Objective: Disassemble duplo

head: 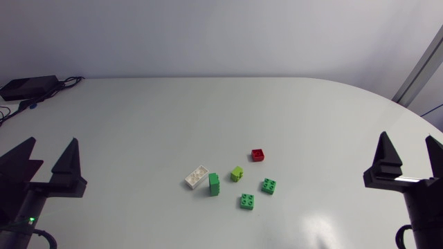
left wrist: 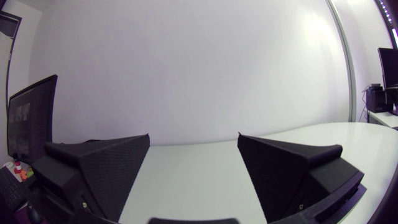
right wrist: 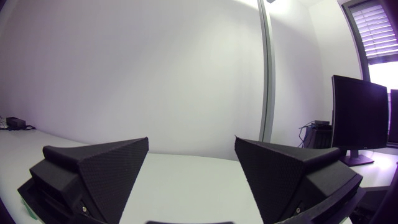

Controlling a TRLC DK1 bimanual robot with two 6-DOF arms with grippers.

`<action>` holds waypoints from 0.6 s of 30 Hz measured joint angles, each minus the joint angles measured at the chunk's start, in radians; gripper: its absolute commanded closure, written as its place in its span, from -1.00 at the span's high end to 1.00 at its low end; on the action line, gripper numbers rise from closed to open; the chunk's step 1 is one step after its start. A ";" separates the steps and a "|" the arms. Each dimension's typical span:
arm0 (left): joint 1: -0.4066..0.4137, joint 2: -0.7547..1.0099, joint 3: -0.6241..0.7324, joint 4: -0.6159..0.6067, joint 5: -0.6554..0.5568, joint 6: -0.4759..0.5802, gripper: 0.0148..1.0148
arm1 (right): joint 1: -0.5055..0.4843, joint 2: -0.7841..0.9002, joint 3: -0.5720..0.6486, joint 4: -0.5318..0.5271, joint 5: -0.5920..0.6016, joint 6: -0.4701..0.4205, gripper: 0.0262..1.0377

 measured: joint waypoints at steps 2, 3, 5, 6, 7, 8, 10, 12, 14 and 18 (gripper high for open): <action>0.001 0.000 0.000 0.009 0.009 0.006 0.93 | 0.023 0.000 0.000 0.002 -0.003 -0.008 0.92; 0.004 0.000 0.000 0.007 0.017 0.009 0.93 | 0.035 0.000 0.000 0.002 -0.004 -0.013 0.92; 0.006 0.000 0.000 0.005 0.029 0.016 0.93 | 0.055 0.000 0.000 0.002 -0.004 -0.020 0.92; 0.008 0.000 0.000 0.002 0.030 0.019 0.93 | 0.063 0.000 0.000 -0.001 -0.005 -0.022 0.92; 0.010 0.000 0.000 0.000 0.030 0.019 0.93 | 0.068 0.000 0.000 -0.005 -0.005 -0.026 0.92; 0.013 0.000 0.000 -0.004 0.030 0.020 0.93 | 0.071 0.000 0.000 -0.012 -0.004 -0.031 0.92; 0.019 0.000 0.000 -0.008 0.030 0.020 0.93 | 0.071 0.000 0.000 -0.026 -0.004 -0.035 0.92; 0.023 0.000 0.000 -0.016 0.030 0.023 0.93 | 0.071 0.000 0.000 -0.095 -0.020 -0.037 0.92; 0.023 0.000 0.000 -0.023 0.030 0.023 0.93 | 0.069 0.003 0.000 -0.190 -0.090 -0.035 0.92; 0.023 0.000 0.000 -0.033 0.030 0.023 0.93 | 0.067 0.001 0.000 -0.208 -0.160 -0.029 0.92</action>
